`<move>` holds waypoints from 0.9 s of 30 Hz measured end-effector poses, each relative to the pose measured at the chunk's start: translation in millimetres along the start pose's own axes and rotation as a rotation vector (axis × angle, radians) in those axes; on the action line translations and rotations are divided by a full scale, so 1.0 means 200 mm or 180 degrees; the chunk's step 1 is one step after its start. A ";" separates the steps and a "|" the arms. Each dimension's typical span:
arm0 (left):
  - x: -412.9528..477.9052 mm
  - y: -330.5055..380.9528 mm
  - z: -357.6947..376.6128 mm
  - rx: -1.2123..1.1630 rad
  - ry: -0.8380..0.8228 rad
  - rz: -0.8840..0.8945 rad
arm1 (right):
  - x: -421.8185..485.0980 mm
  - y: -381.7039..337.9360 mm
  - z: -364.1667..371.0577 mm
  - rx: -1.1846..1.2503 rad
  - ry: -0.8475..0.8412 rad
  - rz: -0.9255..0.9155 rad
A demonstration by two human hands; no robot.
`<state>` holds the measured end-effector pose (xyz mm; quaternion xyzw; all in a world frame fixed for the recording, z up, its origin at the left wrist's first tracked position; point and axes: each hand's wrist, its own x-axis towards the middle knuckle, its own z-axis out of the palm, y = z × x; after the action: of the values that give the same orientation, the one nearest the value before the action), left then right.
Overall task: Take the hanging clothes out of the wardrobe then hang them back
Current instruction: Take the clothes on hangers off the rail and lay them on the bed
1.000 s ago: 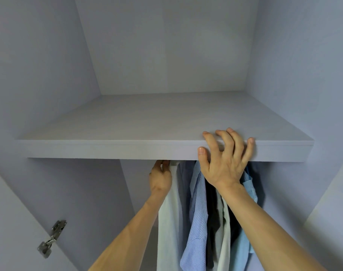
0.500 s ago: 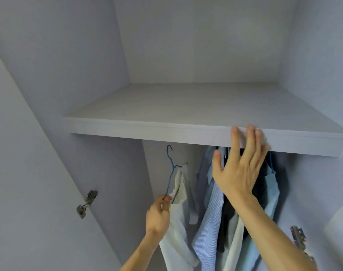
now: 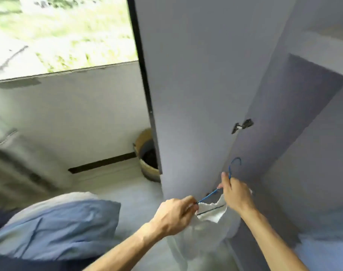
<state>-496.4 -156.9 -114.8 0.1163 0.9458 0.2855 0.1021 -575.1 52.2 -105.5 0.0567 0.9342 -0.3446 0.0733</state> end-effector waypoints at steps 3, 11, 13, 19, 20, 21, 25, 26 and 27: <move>-0.33 -0.18 -0.09 0.0199 0.0169 -0.0587 | -0.13 -0.25 0.30 -0.0198 -0.0419 -0.0373; -1.30 -0.43 -0.13 0.0328 0.0893 -0.2109 | -0.80 -0.84 0.85 -0.0389 -0.1358 -0.1924; -1.53 -0.43 -0.11 0.0160 0.1092 -0.2432 | -1.01 -0.96 0.93 -0.0580 -0.1505 -0.2462; -2.04 -0.32 -0.03 -0.0191 0.1910 -0.3056 | -1.55 -1.23 1.03 -0.1150 -0.1859 -0.4059; -2.10 -0.30 -0.03 -0.0320 0.2108 -0.3141 | -1.62 -1.27 1.05 -0.1232 -0.1966 -0.4303; -2.15 -0.28 -0.03 -0.0518 0.2300 -0.3205 | -1.69 -1.31 1.08 -0.1359 -0.2087 -0.4560; -2.33 -0.20 -0.09 -0.1491 0.3086 -0.3350 | -1.91 -1.42 1.15 -0.1357 -0.2486 -0.5073; -2.37 -0.19 -0.11 -0.1661 0.3243 -0.3370 | -1.95 -1.44 1.17 -0.1284 -0.2579 -0.5168; -2.42 -0.18 -0.12 -0.1832 0.3407 -0.3383 | -1.99 -1.46 1.19 -0.1130 -0.2734 -0.5194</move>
<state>-47.5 -333.0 -53.6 -0.5324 0.6847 0.4481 -0.2166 -206.9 -346.0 -29.2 -0.7599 0.6170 -0.1333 0.1551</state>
